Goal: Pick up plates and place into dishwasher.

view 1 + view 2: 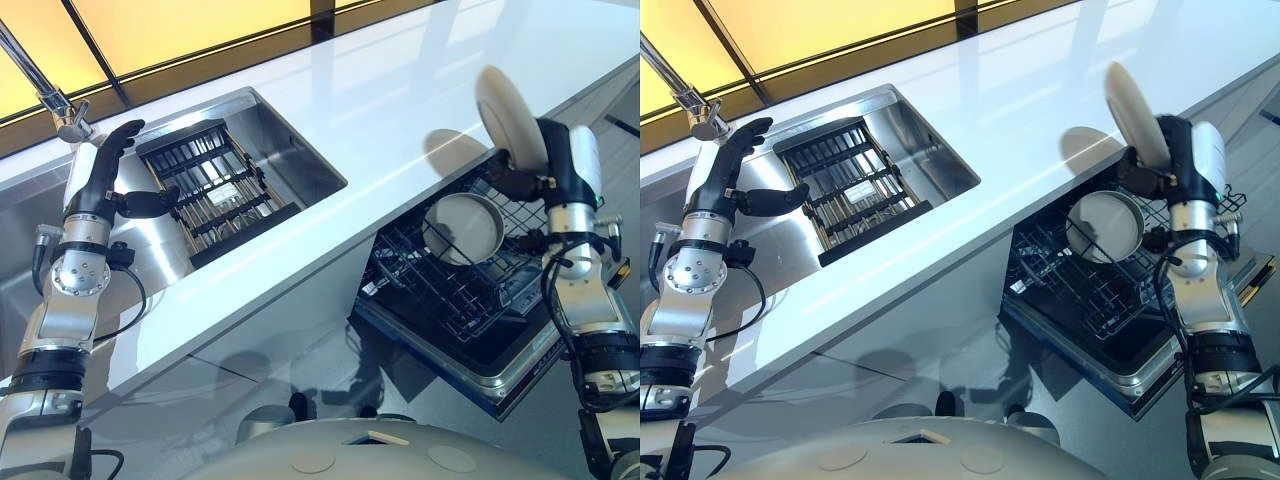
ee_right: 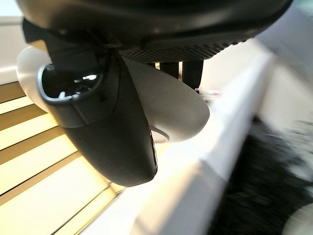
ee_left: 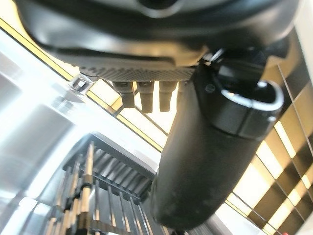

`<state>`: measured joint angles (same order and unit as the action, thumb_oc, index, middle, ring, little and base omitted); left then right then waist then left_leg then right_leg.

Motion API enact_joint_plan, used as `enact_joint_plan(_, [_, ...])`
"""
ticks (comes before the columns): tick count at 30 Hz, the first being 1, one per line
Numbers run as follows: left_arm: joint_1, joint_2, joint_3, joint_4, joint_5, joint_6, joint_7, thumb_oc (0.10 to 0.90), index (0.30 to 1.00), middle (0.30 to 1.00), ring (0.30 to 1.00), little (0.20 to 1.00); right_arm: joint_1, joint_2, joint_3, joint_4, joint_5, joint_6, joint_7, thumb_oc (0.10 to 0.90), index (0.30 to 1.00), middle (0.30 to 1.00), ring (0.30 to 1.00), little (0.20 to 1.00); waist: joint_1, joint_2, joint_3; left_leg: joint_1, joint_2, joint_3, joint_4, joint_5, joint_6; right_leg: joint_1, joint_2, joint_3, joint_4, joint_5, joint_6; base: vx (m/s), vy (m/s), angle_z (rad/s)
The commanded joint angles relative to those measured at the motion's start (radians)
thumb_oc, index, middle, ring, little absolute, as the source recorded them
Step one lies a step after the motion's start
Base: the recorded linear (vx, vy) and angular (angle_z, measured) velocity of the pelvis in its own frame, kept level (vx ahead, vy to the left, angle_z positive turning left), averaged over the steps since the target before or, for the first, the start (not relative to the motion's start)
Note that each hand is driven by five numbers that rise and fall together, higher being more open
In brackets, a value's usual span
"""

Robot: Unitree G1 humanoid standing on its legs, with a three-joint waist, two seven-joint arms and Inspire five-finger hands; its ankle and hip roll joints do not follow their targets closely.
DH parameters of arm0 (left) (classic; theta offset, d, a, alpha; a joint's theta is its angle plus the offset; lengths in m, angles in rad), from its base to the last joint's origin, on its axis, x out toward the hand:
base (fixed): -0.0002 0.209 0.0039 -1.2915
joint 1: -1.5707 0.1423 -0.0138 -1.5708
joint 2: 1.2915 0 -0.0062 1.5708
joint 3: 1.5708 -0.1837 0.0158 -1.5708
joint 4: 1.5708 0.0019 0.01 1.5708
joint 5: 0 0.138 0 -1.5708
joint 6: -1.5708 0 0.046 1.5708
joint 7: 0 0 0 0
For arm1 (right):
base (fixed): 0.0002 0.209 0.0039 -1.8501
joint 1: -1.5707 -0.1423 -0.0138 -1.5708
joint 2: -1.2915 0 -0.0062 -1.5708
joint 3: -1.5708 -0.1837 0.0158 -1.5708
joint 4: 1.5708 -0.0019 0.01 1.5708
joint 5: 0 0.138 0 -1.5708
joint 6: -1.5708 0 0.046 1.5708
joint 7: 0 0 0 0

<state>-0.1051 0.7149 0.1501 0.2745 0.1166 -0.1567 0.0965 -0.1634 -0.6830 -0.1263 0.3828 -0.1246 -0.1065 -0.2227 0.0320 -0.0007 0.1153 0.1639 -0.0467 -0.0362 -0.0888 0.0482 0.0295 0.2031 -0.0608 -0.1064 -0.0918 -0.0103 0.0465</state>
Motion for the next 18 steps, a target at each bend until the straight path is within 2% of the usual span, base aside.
enact_joint_plan(1, [-0.028,0.023,0.096,0.008,-0.014,-0.084,0.076,0.8,0.9,0.9,0.9,0.9,-0.016,-0.058,-0.077,-0.046,0.073,-0.049,0.04,0.1,0.3,0.3,0.3,0.2,-0.019,0.026,-0.081,0.019,-0.023,0.022,0.002,-0.074,0.003,-0.057,0.074,-0.036,0.082,-0.019,0.01,0.0,0.0,0.0])
enact_joint_plan(9, [0.039,-0.011,0.136,-0.009,0.004,-0.085,0.089,0.8,0.9,0.9,0.9,0.9,0.083,0.029,-0.087,0.021,0.151,-0.031,0.155,0.1,0.3,0.3,0.3,0.2,-0.036,0.035,-0.063,0.017,-0.019,0.026,0.002,-0.065,0.002,-0.07,0.071,-0.041,0.104,-0.023,0.007,0.01,0.013,-0.03])
enact_joint_plan(12, [0.057,-0.016,0.15,-0.007,0.004,-0.087,0.087,0.8,0.9,0.9,0.9,0.9,0.106,0.049,-0.076,0.026,0.129,-0.072,0.194,0.1,0.3,0.3,0.3,0.2,-0.039,0.04,-0.056,0.014,-0.017,0.027,0.002,-0.06,0.001,-0.075,0.069,-0.045,0.11,-0.024,0.007,0.01,0.017,-0.04])
enact_joint_plan(18, [0.077,-0.02,0.154,-0.023,0.007,-0.08,0.074,0.8,0.9,0.9,0.9,0.9,0.126,0.032,-0.05,-0.055,0.036,-0.192,0.279,0.1,0.3,0.3,0.3,0.2,-0.038,0.046,-0.042,0.006,-0.02,0.016,0.002,-0.051,0.002,-0.084,0.067,-0.05,0.124,-0.03,0.007,0.0,0.0,0.0])
